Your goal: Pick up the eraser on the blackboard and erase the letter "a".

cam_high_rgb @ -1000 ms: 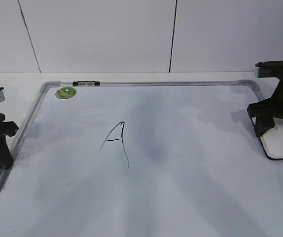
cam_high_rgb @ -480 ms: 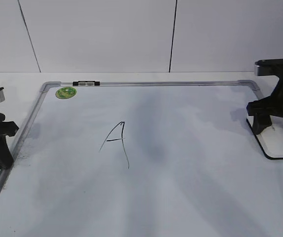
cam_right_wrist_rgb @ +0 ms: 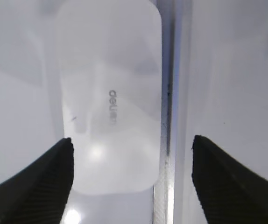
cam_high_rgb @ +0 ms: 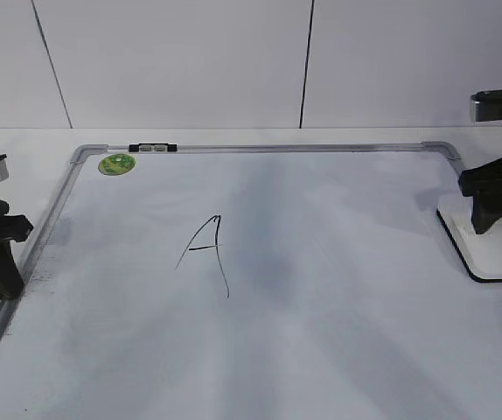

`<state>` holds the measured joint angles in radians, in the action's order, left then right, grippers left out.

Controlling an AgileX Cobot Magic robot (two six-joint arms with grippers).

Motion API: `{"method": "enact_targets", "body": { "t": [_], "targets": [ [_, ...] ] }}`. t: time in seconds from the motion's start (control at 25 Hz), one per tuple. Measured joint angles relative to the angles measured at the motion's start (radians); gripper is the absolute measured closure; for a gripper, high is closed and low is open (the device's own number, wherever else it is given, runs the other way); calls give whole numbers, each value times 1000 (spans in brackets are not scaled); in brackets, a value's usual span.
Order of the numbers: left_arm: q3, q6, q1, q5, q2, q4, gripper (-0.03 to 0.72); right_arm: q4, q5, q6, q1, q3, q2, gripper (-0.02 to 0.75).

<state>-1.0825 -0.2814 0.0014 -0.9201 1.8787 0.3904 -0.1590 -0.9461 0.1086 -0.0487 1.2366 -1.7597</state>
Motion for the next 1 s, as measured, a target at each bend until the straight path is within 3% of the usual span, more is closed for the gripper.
{"method": "enact_targets", "body": {
  "t": [0.2,0.48,0.6,0.8,1.0],
  "targets": [
    [-9,0,-1,-2,2,-5,611,-2,-116,-12,0,8,28,130],
    [-122,0,-1,-35,4,-39,358,37,-171,-59,0,8,31,142],
    [-181,19,-1,-109,4,-70,296,53,-197,-73,0,8,31,144],
    [-294,58,-1,-257,4,-102,276,57,-251,-77,0,8,44,145],
    [-333,84,-1,-282,-21,-107,276,57,-262,-81,0,8,98,145]
  ]
}}
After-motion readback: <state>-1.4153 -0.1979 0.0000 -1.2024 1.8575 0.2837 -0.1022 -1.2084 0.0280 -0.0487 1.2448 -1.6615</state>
